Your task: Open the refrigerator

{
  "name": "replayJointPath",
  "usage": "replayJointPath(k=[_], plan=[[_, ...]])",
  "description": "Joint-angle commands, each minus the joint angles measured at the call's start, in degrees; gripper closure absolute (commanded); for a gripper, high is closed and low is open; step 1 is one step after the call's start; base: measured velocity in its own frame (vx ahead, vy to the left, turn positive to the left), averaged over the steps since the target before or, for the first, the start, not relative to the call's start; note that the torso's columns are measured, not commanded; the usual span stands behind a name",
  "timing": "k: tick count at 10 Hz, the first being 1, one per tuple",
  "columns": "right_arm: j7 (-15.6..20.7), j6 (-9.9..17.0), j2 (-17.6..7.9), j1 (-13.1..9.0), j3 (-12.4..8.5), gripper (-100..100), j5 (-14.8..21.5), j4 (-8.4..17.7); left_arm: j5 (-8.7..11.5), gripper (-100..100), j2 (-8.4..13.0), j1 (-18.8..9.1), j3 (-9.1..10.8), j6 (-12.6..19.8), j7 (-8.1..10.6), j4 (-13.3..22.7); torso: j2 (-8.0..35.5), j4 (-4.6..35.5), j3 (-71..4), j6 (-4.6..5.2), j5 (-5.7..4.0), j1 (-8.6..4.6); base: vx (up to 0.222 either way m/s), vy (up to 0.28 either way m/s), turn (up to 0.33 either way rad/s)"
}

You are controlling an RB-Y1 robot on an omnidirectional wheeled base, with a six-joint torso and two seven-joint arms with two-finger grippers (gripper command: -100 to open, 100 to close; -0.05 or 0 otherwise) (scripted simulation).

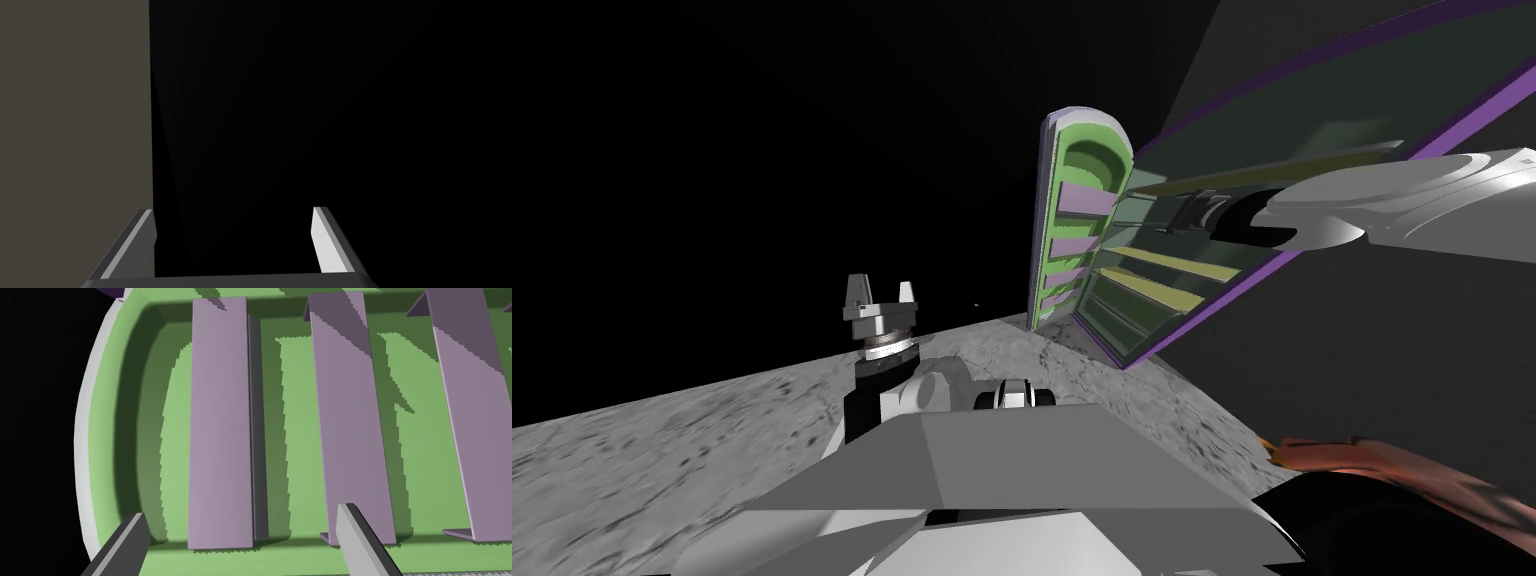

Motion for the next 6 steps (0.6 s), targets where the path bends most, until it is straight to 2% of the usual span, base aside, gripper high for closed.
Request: replayJointPath(k=[1, 3, 5, 6], plan=[[-1.3, -2.6, -3.2, -1.7, 0.3, -100, -0.7, 2.1, 0.0, 0, 0.0, 0.0, 0.0, 0.0, 0.0, 0.0, 0.0, 0.0, 0.0, 0.03, 0.02, 0.05, 0.056, 0.008, -0.163], [-2.1, -5.0, -5.7, -2.6, -0.2, -100, -1.4, 4.1, 0.0, 0, 0.0, 0.0, 0.0, 0.0, 0.0, 0.0, 0.1, 0.0, 0.0, 0.01, -0.02, -0.04, 0.049, 0.007, -0.132], [-1.5, -5.2, -5.0, -2.5, -0.5, -100, -1.2, 4.0, 0.0, 0, 0.0, 0.0, 0.0, 0.0, 0.0, 0.0, 0.1, 0.0, 0.1, 0.0, -0.01, -0.02, 0.026, 0.01, -0.043], [-1.8, -5.2, -5.1, -2.7, -0.2, 0, -1.1, 3.9, 0.0, 0, 0.0, 0.0, 0.0, 0.0, 0.0, 0.0, 0.1, 0.0, 0.1, 0.01, -0.02, -0.04, 0.0, 0.0, 0.0]])
